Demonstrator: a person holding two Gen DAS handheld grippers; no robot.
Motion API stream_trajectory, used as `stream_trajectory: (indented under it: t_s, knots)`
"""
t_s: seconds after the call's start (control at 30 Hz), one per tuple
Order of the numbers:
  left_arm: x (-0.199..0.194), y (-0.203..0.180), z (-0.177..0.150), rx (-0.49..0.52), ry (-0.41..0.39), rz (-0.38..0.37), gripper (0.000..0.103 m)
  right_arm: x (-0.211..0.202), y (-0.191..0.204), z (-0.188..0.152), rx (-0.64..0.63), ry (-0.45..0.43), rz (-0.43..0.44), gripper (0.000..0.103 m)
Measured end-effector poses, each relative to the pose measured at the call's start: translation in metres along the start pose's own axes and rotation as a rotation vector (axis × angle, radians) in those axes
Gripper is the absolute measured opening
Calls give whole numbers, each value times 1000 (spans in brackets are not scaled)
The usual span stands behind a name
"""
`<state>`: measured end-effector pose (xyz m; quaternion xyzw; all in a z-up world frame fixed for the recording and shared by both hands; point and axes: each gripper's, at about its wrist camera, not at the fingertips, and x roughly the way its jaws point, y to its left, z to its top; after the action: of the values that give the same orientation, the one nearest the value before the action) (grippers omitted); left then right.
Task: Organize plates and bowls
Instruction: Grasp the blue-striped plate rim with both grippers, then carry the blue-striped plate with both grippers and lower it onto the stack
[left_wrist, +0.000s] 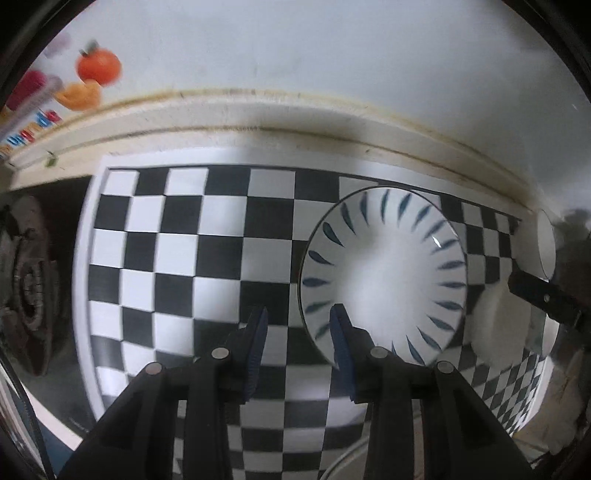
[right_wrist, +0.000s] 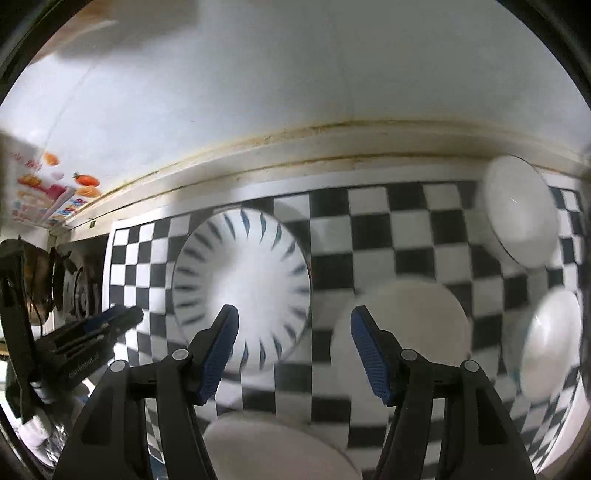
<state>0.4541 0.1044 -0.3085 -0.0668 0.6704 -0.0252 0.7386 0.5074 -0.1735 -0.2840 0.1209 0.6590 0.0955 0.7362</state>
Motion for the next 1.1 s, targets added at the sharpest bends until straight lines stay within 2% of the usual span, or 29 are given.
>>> stream_trajectory:
  t_s: [0.2, 0.33, 0.4, 0.47, 0.57, 0.83, 1.1]
  knots:
    - [46, 9, 17, -39, 105, -53, 32, 54, -3, 32, -14, 114, 16, 58]
    - [62, 11, 16, -46, 130, -71, 32, 82, -1, 37, -39, 190, 10, 51]
    - [68, 12, 14, -50, 140, -100, 28, 91, -2, 37, -43, 216, 11, 46]
    - [69, 11, 12, -56, 134, -135, 17, 98, -2, 37, -51, 234, 6, 35]
    - [68, 7, 12, -55, 127, -129, 17, 108, -4, 36, -50, 272, -7, 20]
    - [62, -1, 11, -57, 105, -113, 17, 104, -3, 32, -70, 275, -11, 18]
    - [38, -6, 8, -36, 72, -91, 17, 96, 5, 25, -83, 257, -3, 16]
